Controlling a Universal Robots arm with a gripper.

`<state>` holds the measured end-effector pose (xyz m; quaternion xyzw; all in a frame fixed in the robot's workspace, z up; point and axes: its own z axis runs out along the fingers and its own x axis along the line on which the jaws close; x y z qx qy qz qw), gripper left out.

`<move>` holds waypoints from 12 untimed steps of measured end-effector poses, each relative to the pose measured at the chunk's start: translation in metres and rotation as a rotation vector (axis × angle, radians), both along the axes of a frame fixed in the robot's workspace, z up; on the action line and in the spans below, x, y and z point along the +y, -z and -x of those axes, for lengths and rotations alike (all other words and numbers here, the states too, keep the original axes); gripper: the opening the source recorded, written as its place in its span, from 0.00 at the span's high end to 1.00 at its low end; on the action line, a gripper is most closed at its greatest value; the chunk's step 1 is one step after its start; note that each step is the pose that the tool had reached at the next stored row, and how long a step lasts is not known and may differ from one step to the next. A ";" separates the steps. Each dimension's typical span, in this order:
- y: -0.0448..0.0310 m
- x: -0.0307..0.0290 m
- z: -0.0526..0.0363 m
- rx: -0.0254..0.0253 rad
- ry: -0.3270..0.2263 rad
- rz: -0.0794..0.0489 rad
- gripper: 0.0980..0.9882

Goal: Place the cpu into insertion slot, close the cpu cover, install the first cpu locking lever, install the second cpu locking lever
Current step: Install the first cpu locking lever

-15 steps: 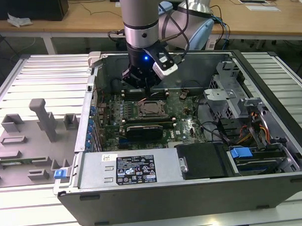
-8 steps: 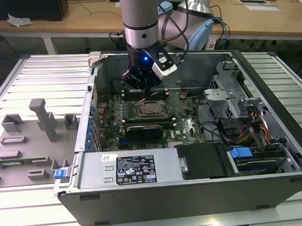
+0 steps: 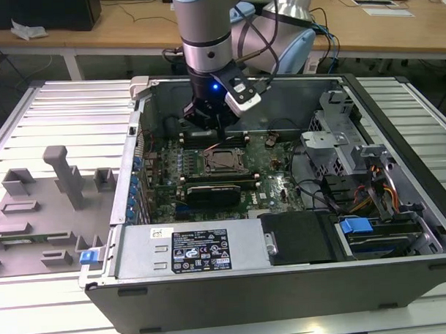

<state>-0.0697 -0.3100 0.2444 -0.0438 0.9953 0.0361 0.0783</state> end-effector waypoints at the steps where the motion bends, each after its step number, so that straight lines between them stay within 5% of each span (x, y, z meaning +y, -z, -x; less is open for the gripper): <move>1: 0.0000 0.0003 0.0000 -0.0086 0.000 -0.006 0.99; 3: 0.0000 0.0004 0.0000 -0.0173 0.000 -0.029 0.99; 5: 0.0006 0.0005 0.0000 -0.0185 0.001 -0.042 0.99; 12: 0.0092 0.0010 0.0000 -0.0204 0.098 -0.049 0.99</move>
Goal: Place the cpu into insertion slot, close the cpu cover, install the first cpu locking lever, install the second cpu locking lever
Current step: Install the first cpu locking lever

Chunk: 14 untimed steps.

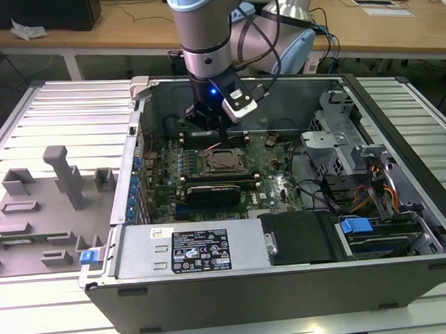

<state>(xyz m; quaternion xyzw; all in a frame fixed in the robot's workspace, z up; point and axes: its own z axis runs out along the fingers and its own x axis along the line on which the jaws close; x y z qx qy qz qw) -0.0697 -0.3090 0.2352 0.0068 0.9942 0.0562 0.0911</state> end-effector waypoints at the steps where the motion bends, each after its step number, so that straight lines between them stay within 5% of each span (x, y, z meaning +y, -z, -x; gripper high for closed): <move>1: 0.0003 0.0007 0.0001 0.0002 0.001 -0.007 0.99; 6: 0.0022 0.0024 0.0001 -0.0021 0.002 -0.042 0.99; 14: 0.0089 0.0044 0.0000 -0.0022 0.015 -0.070 0.99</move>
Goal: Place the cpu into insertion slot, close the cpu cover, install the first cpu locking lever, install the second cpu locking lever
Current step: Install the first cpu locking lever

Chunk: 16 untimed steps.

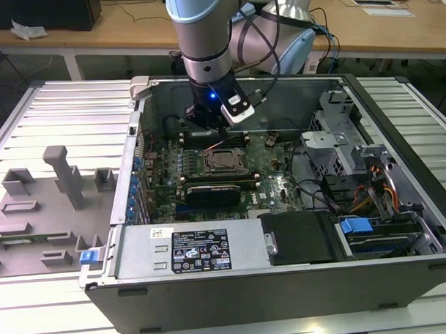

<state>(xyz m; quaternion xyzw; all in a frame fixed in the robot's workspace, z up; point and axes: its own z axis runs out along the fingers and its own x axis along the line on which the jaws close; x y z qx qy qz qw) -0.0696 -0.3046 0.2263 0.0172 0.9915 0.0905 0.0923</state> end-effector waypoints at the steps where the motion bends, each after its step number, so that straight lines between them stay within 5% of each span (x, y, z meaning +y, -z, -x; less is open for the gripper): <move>1: 0.0005 0.0001 0.0000 0.0000 0.001 -0.001 0.99; 4: 0.0028 0.0001 0.0001 -0.0079 0.001 0.000 0.99; 10: 0.0030 0.0001 0.0001 -0.0082 0.001 0.000 0.99; 12: 0.0037 0.0001 0.0001 -0.0155 0.001 0.001 0.99; 16: 0.0045 0.0002 0.0001 -0.0218 0.001 0.009 0.99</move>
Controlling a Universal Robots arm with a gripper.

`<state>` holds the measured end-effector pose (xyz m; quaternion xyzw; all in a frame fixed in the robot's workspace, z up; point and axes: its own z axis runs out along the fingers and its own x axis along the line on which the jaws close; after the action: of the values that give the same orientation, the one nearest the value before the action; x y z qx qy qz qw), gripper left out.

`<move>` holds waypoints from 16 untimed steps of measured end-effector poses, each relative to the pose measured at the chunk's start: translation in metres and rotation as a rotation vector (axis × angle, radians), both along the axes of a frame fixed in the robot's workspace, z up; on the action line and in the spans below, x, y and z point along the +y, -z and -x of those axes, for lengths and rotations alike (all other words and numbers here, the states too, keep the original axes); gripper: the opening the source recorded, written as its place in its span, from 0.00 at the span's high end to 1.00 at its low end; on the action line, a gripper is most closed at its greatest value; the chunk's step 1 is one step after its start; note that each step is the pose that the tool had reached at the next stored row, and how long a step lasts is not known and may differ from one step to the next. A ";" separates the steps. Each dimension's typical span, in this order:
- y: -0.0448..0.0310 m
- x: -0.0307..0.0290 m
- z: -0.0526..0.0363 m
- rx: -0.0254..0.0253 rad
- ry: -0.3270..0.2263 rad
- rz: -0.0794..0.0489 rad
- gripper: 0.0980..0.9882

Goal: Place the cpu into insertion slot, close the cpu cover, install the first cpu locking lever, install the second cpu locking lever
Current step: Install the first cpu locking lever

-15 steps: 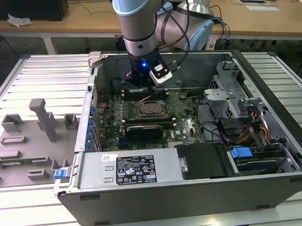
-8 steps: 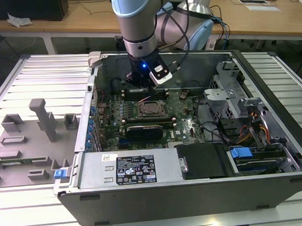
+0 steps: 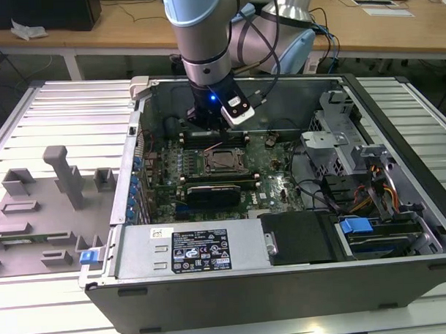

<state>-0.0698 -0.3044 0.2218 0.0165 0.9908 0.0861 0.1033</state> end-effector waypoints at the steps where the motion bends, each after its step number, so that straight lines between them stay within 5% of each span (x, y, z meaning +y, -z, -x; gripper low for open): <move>1: 0.0001 0.0000 0.0001 -0.0017 0.000 0.002 0.99; 8: 0.0011 0.0025 0.0010 -0.0132 0.008 0.005 0.99; 13: 0.0033 0.0035 0.0024 -0.0302 0.027 0.015 0.99; 16: 0.0043 0.0051 0.0036 -0.0323 0.033 0.017 0.99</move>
<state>-0.0733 -0.2993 0.2175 0.0304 0.9893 0.0765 0.1208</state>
